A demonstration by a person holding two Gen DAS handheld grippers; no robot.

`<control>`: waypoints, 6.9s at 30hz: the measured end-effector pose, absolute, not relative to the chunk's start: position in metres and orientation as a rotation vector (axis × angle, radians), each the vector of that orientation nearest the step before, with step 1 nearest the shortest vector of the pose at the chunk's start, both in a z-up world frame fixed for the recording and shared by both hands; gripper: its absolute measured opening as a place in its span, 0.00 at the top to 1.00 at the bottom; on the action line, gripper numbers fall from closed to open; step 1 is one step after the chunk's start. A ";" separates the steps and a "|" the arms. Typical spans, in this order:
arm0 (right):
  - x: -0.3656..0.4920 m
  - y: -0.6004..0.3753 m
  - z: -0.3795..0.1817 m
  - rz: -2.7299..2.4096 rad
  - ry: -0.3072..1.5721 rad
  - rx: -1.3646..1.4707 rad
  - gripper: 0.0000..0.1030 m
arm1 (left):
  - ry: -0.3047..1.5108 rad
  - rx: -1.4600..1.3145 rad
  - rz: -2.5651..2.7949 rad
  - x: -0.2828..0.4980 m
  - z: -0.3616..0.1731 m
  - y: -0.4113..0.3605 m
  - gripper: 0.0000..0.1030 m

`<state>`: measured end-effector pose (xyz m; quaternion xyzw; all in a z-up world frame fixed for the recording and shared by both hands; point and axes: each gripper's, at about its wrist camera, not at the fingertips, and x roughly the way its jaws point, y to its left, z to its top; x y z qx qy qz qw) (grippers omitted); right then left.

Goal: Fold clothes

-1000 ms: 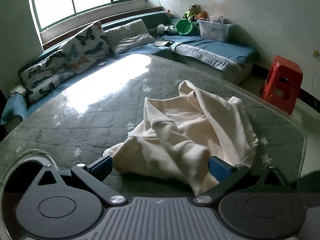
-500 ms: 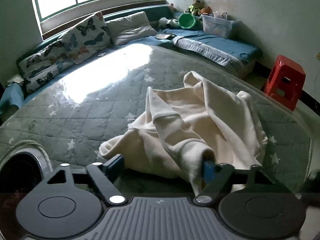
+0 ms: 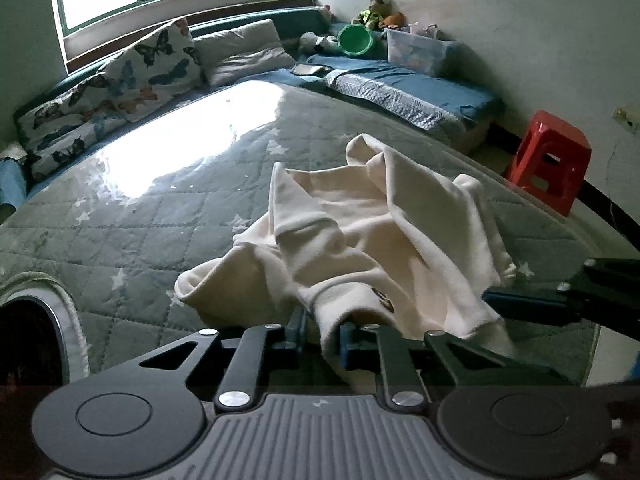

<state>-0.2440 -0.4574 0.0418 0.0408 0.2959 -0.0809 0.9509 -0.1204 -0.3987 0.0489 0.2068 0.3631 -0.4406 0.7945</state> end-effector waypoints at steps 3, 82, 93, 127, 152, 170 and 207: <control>-0.244 -0.460 0.038 -0.182 0.613 0.097 0.66 | 0.775 0.439 -0.952 -0.121 0.050 -0.395 0.86; -0.231 -0.478 0.040 -0.323 0.642 0.185 0.80 | 0.755 0.334 -0.962 -0.065 0.077 -0.334 0.15; -0.222 -0.465 0.045 -0.267 0.609 0.228 0.65 | 0.874 0.413 -0.966 -0.048 0.031 -0.380 0.38; -0.175 -0.456 0.022 -0.364 0.716 0.159 0.53 | 0.743 0.271 -0.859 -0.045 0.074 -0.278 0.93; -0.184 -0.457 0.094 -0.365 0.465 0.097 1.00 | 0.723 0.047 -0.505 0.002 0.087 -0.096 0.93; -0.161 -0.388 0.044 0.195 0.761 0.317 0.65 | 0.806 -0.020 -0.414 -0.014 0.068 -0.024 0.90; -0.224 -0.387 0.031 0.337 0.922 0.538 0.88 | 0.890 0.022 -0.413 -0.029 0.040 -0.008 0.93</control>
